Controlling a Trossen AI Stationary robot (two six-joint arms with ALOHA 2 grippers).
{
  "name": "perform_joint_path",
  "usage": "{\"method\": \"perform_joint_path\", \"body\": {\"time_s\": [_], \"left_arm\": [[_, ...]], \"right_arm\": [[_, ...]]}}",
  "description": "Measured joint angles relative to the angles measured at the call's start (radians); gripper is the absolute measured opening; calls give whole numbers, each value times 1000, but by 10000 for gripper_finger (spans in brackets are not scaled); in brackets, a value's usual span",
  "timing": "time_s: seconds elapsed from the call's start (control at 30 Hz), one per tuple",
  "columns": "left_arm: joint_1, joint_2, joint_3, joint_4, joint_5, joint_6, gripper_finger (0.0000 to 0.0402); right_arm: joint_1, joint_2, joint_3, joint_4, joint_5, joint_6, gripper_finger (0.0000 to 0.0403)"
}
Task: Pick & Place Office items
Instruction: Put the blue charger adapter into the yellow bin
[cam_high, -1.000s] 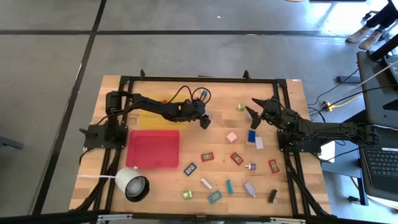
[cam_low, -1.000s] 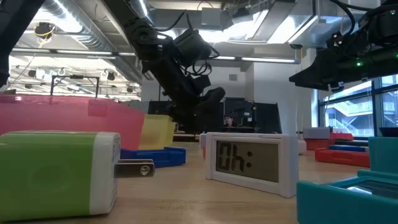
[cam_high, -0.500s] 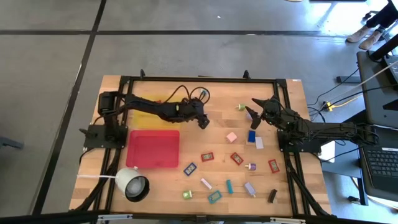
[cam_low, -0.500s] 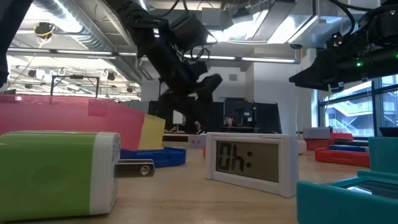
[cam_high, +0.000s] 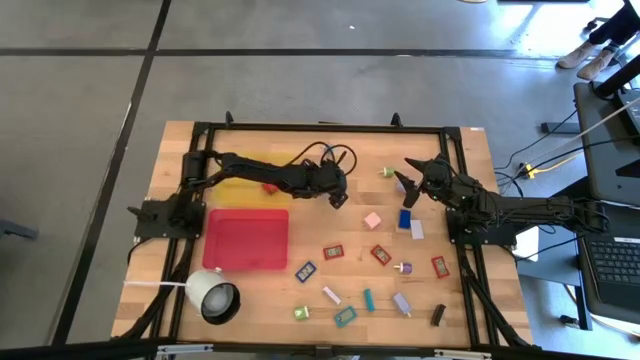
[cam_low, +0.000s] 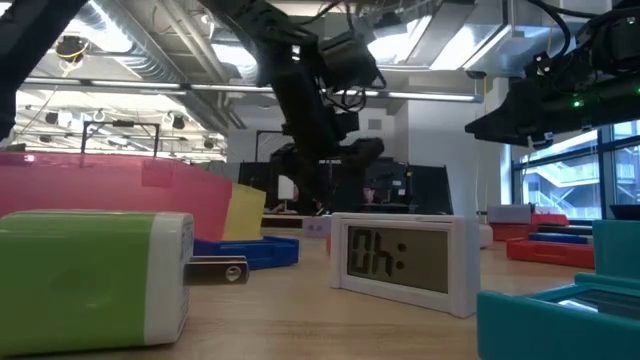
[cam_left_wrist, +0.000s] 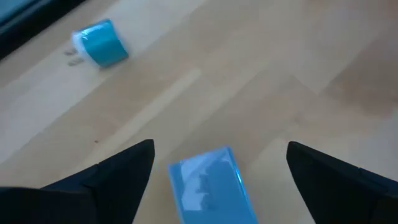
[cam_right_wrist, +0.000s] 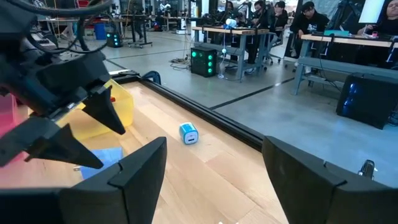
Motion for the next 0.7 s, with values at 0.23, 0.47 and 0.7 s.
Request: {"method": "perform_joint_path", "body": {"time_s": [0.23,0.47,0.7], "left_arm": [[28,67,53,-108,14,-84,374],[49,89,53,-121,92,-102,373],[41,88,53,-121,93,-35,329]], "right_arm": [[0,0,0,0,0,0,269],[0,0,0,-4,0,0,269],[0,0,0,-4,0,0,269]]}}
